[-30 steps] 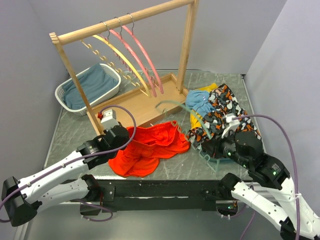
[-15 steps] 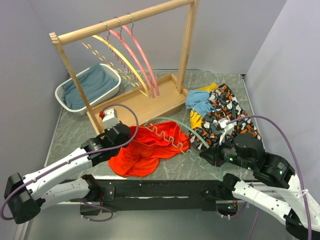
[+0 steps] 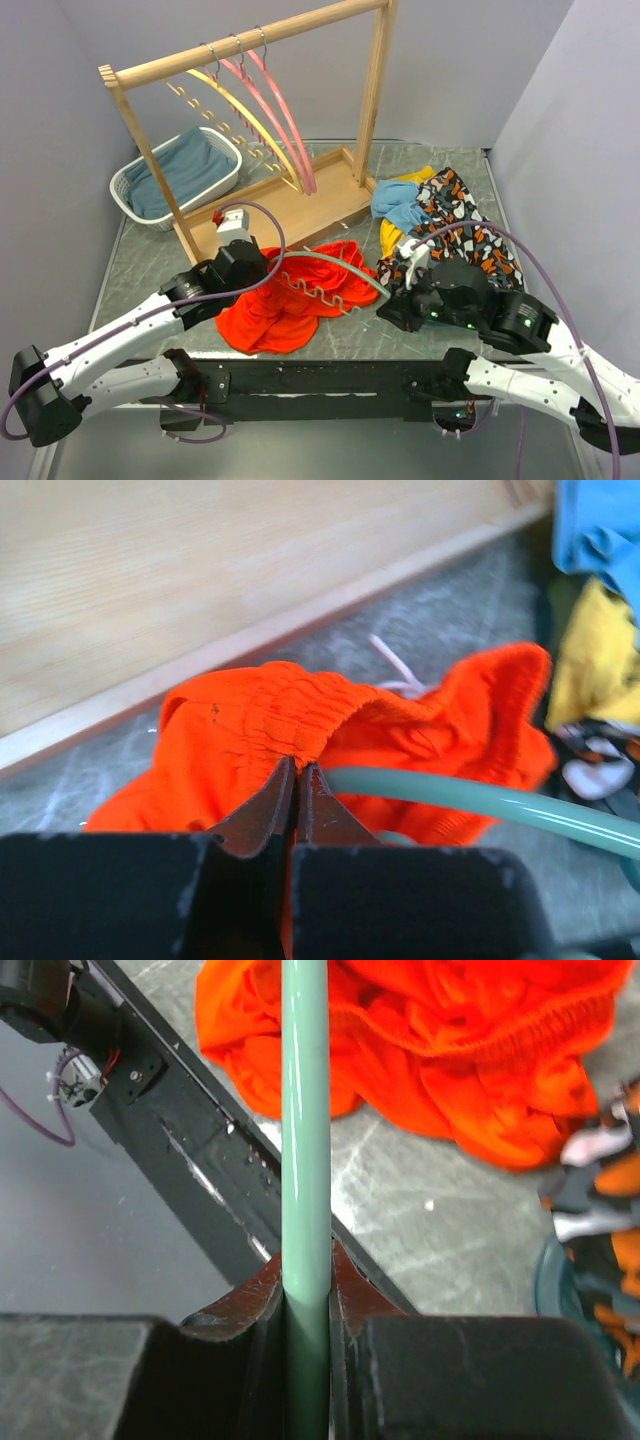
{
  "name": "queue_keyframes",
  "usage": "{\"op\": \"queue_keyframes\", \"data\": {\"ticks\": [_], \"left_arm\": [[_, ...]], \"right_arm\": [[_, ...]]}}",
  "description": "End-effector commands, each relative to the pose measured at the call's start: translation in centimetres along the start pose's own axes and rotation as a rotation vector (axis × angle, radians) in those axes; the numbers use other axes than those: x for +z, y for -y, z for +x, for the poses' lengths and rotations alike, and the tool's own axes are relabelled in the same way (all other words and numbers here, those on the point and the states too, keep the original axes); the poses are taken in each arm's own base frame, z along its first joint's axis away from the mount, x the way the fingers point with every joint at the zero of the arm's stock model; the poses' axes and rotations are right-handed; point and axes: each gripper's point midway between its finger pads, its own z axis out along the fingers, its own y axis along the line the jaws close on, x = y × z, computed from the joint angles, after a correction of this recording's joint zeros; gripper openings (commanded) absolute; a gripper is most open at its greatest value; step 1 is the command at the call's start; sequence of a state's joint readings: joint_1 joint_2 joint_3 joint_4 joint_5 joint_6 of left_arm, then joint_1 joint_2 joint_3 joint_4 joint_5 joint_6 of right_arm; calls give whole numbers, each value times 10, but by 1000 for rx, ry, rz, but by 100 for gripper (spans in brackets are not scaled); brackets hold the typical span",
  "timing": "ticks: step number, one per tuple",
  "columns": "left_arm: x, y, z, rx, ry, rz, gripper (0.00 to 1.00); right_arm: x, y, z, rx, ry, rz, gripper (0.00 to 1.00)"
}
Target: Place the shorts on the hanger
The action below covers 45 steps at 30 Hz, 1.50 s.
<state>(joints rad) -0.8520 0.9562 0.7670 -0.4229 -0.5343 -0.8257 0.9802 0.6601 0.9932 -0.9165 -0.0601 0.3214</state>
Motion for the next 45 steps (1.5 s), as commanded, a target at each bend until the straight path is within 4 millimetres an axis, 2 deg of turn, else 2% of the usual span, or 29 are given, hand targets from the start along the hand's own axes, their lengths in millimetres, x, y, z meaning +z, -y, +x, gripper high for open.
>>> {"op": "queue_keyframes", "data": {"ticks": [1,4,8,11,16,24,29,32,34,35,37,38,42,45], "left_arm": [[-19,44,-15,50,11,250,1],[-35,59,-16,76,15,365,2],[-44,61,-17,112,20,391,6],[-44,55,-13,124,6,367,11],[-50,53,-13,97,15,381,27],[-67,54,-8,82,-15,444,49],[-92,68,-12,94,-11,570,53],[-98,73,-12,114,-9,593,55],[-96,75,-14,122,10,576,56],[-94,79,-9,138,-1,571,56],[-89,83,-16,140,37,532,56],[-85,87,-11,157,34,507,56],[-79,99,-30,145,110,429,57],[-74,100,-35,129,127,378,57]], "right_arm": [[27,-11,-32,-85,137,-16,0],[45,-12,-33,-137,172,-6,0],[62,-11,-38,-151,249,-5,0],[70,-17,-46,-150,296,-28,0],[84,-22,-38,-155,315,-56,0],[92,-17,-30,-153,306,-43,0],[98,-16,-24,-151,293,-44,0],[100,-17,-22,-151,287,-50,0],[102,-16,-21,-151,284,-46,0],[102,-17,-21,-151,283,-47,0],[102,-17,-21,-155,280,-43,0],[102,-16,-21,-155,278,-41,0],[102,-15,-20,-158,272,-34,0],[103,-15,-21,-159,270,-31,0]]}}
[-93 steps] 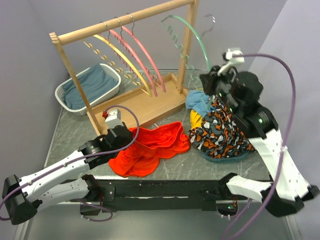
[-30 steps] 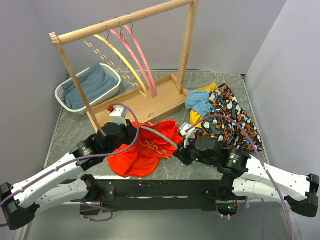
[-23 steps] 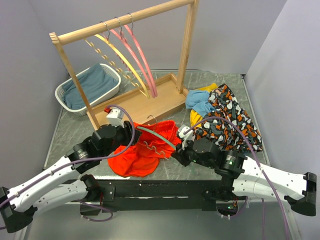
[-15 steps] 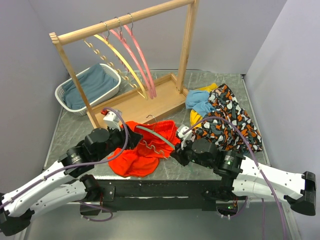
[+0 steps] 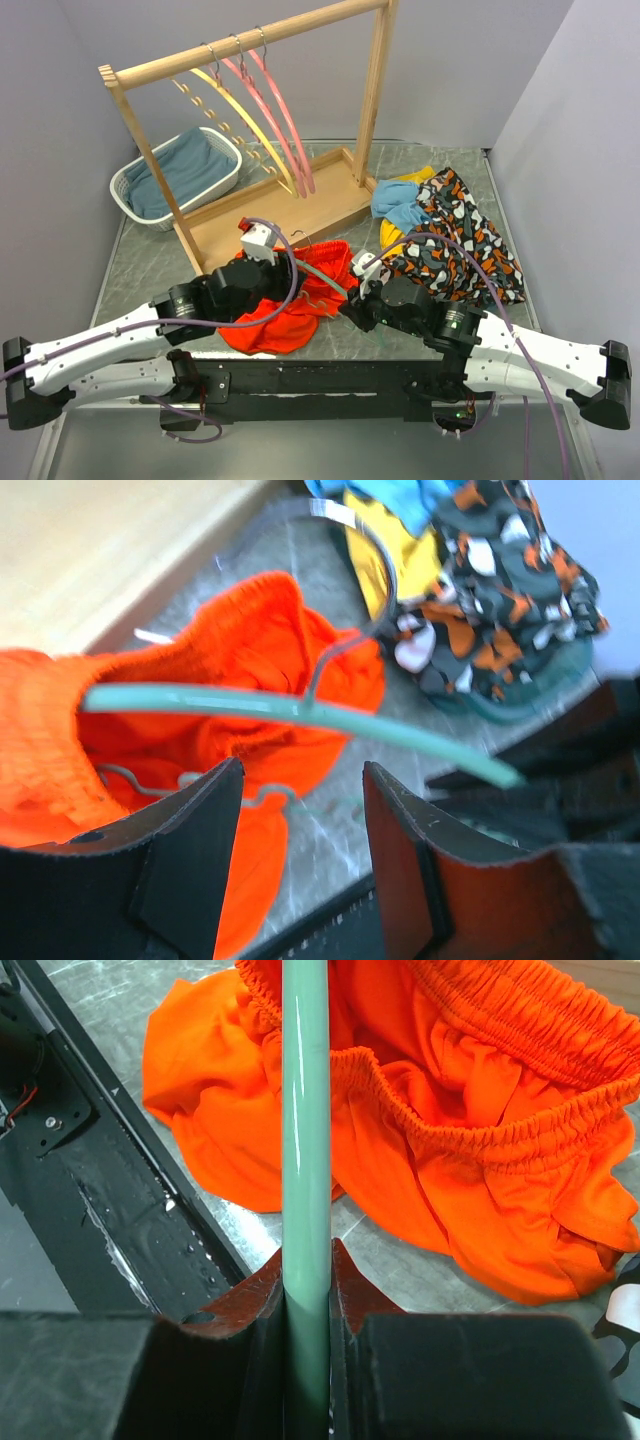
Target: Place the shorts on the hanger
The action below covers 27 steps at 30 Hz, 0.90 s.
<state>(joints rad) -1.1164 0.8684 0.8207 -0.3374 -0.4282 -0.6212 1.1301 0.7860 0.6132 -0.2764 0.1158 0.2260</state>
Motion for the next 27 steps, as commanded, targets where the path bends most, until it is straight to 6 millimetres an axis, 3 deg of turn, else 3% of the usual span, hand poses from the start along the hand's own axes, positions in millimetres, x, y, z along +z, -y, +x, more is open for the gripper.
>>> {"op": "queue_keyframes", "data": {"ticks": [1,10,17,22,27], "left_arm": [[-3,5,-47,-49,151,-59,56],[3,5,-46,-44,180,-72,57],[27,3,-42,9,169,-157,55],[34,-8,-39,-1,191,-223,50],[45,-2,-26,2,162,-191,42]], "right_arm": [[1,-8,-34,7,121,-20,0],[4,-10,-31,5,116,-26,0],[8,-9,-31,0,105,-13,0],[8,-11,-32,-6,109,-20,0],[10,-11,-36,-16,105,-4,0]]}}
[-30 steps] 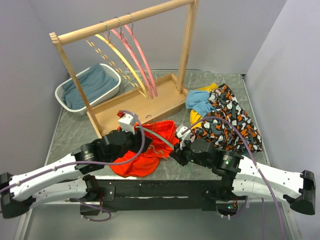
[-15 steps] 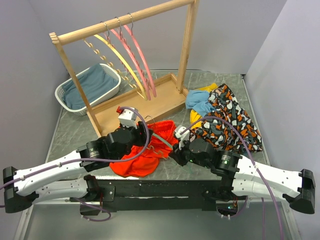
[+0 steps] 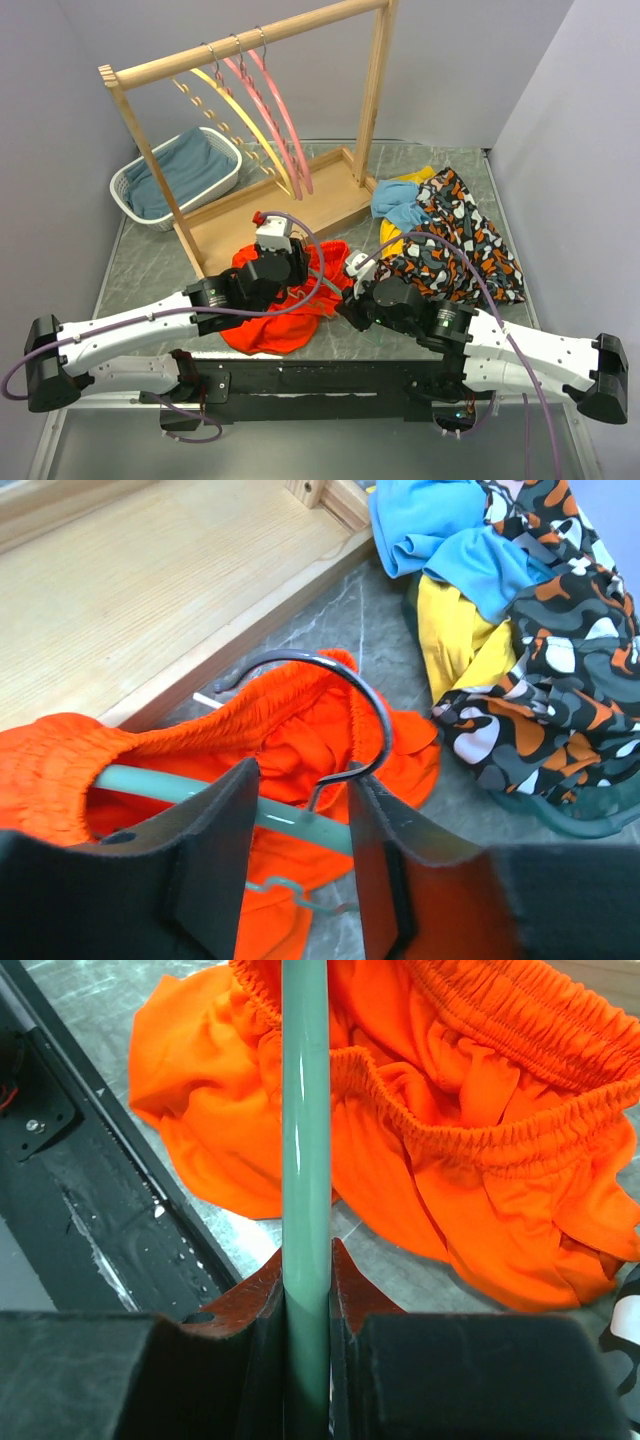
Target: Place the shorts on the hanger
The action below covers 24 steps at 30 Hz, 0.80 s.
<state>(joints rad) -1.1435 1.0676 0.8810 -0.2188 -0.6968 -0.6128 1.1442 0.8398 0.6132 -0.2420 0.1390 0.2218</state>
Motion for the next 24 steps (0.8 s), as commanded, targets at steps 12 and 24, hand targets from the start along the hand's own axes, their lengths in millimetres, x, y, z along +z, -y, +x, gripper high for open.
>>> {"op": "queue_keyframes", "data": {"ticks": [12,24], "left_arm": [[2,-11,7,-82,50,-39,1],[-2,-27,9,-113,101,-69,1]], "right_arm": [[-1,-4,-48,31,122,42,12],[-48,33,-98,276,208,262,76]]}}
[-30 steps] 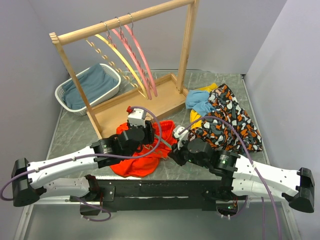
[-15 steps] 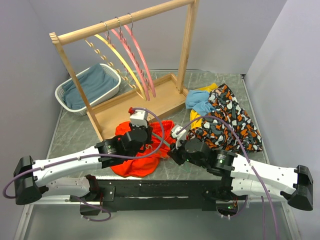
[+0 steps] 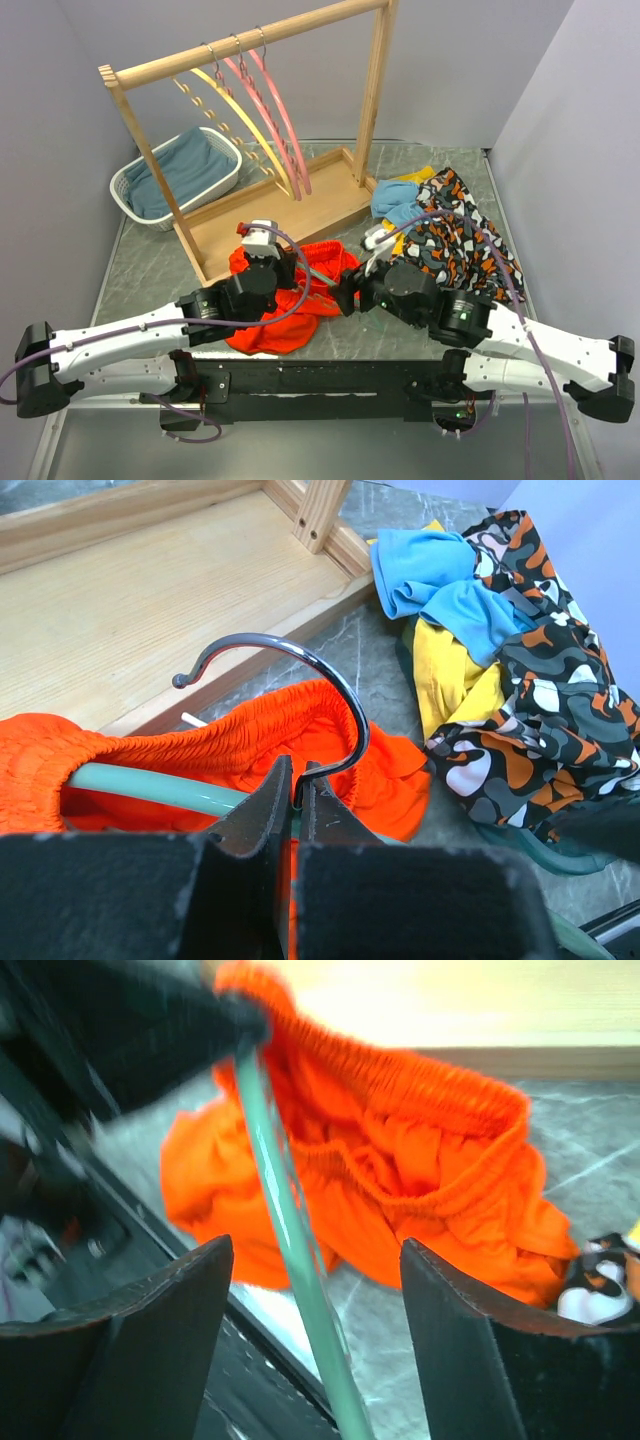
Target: Place the shorts on the hanger
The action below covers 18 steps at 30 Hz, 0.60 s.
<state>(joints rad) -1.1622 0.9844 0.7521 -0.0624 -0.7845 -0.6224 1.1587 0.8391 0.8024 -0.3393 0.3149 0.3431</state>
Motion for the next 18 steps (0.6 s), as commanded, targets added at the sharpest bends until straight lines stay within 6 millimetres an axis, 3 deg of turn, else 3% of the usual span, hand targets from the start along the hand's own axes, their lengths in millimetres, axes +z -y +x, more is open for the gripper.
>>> {"op": "queue_keyframes", "data": {"ticks": [1,4,8,10,12,13,15,18], "left_arm": [[1,-17,14,-29,-8,-61,1],[1,-17,15,-39,-3,-58,1],[-2,-17,11,-60,16,-42,1],[-3,-14,7,-66,27,-29,1],[-3,-15,6,-67,33,-30,1],[-2,-15,7,-64,34,-32,1],[-2,-16,6,-65,39,-35,1],[-3,-18,4,-69,51,-45,1]], "right_arm": [[-14,37,-40,182,76,186,76],[1,73,-40,282,11,228,74],[29,98,-28,335,-89,264,66],[46,107,-17,348,-147,297,64],[57,117,-19,356,-153,337,64],[68,122,-9,357,-191,358,64],[80,126,-11,360,-197,368,62],[102,132,3,367,-252,394,60]]}}
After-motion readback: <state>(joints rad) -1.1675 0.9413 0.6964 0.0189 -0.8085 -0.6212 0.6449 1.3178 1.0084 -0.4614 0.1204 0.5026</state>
